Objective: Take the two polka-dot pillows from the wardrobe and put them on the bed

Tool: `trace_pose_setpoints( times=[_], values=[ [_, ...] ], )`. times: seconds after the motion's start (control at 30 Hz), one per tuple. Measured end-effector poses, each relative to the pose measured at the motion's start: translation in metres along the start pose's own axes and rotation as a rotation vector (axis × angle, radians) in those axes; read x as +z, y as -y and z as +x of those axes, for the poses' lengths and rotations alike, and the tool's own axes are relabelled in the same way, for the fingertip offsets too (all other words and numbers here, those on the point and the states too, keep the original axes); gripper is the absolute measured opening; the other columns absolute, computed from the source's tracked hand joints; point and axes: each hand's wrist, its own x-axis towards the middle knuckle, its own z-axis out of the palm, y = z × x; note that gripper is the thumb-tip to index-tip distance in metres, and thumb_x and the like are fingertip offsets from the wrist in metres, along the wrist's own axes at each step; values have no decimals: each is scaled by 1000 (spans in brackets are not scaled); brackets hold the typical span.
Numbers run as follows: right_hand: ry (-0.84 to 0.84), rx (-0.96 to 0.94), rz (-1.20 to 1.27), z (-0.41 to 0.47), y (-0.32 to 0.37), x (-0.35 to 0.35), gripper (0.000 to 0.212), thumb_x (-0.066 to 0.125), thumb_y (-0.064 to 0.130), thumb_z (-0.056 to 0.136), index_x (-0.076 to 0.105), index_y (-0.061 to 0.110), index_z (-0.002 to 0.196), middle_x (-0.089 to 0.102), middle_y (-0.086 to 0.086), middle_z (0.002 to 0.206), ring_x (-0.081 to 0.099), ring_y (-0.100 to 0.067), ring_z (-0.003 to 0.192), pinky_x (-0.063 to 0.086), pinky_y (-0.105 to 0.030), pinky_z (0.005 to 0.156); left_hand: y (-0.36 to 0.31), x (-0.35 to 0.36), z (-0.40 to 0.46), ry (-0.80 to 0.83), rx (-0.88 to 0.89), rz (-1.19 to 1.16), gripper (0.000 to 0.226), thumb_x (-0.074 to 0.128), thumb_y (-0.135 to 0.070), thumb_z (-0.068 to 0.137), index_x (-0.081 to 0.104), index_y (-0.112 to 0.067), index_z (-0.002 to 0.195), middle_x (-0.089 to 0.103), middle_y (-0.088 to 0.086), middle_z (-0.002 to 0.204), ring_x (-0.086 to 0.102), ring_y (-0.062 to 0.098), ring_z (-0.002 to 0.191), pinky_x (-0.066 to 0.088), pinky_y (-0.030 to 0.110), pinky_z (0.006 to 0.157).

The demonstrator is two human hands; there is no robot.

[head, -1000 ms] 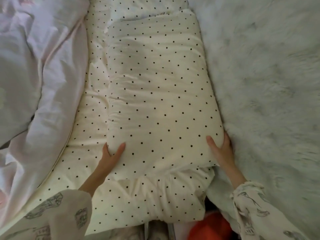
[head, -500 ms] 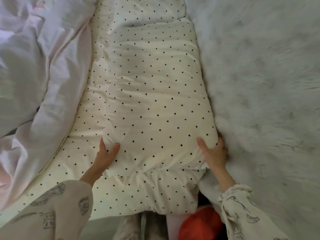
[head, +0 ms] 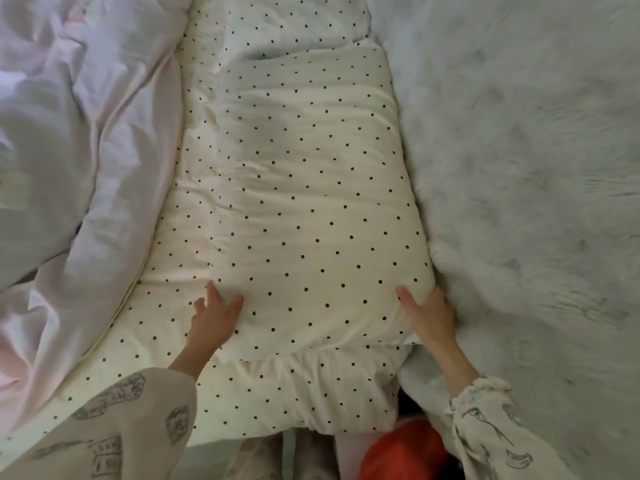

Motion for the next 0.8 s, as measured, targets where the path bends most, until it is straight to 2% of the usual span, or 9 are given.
trace_pose_setpoints(
  times=[0.1,0.17,0.2,0.3,0.4,0.53,0.67,0.8],
  values=[
    [-14,-125,-185,-5,17,-4,72,49,47,87,19,15,144,33,-12,145,34,-31,129,33,-45,102,-20,-1,-8,-124,153,173,59,40,-29,94,7,-35,143,6,17,153,22,44,133,31,58,99],
    [-18,-266,-302,-7,31,-4,66,43,44,90,19,13,143,25,-14,148,23,-29,135,26,-44,108,-39,2,-11,-175,309,273,60,41,-17,92,14,-32,143,3,15,154,15,41,137,32,58,98],
    [-17,-338,-377,-7,40,-1,66,42,44,90,19,13,143,21,-16,150,18,-30,137,22,-44,110,-50,5,-11,-175,366,318,59,41,-18,92,15,-32,143,0,13,155,8,38,139,28,60,100],
    [31,-461,-540,-4,63,12,69,38,51,91,8,25,147,-2,-9,157,-2,-28,142,14,-50,113,-83,17,-9,-109,457,457,58,36,-39,95,7,-36,145,-13,6,156,-14,31,142,7,64,107],
    [58,-566,-646,5,79,28,67,34,53,91,1,32,147,-13,-3,156,-13,-25,142,9,-59,110,-108,28,1,-80,568,608,65,32,-56,91,-1,-39,145,-20,3,155,-22,30,140,-1,68,104],
    [80,-587,-738,26,85,35,64,25,56,92,-2,35,145,-14,0,156,-15,-24,141,5,-65,107,-114,35,18,5,553,634,70,28,-66,86,-9,-46,142,-24,-3,154,-26,27,139,-4,71,101],
    [61,-596,-773,28,73,39,61,16,56,92,-7,35,145,-15,2,156,-16,-23,141,0,-62,109,-107,40,22,1,551,665,69,21,-70,84,-16,-48,139,-26,-5,153,-26,25,139,-3,72,100],
    [82,-555,-701,2,65,37,57,19,49,95,1,31,147,-12,1,157,-14,-21,142,-3,-58,111,-104,40,25,7,546,668,68,20,-70,84,-17,-50,138,-26,-6,153,-27,24,139,-5,71,101]
  ],
)
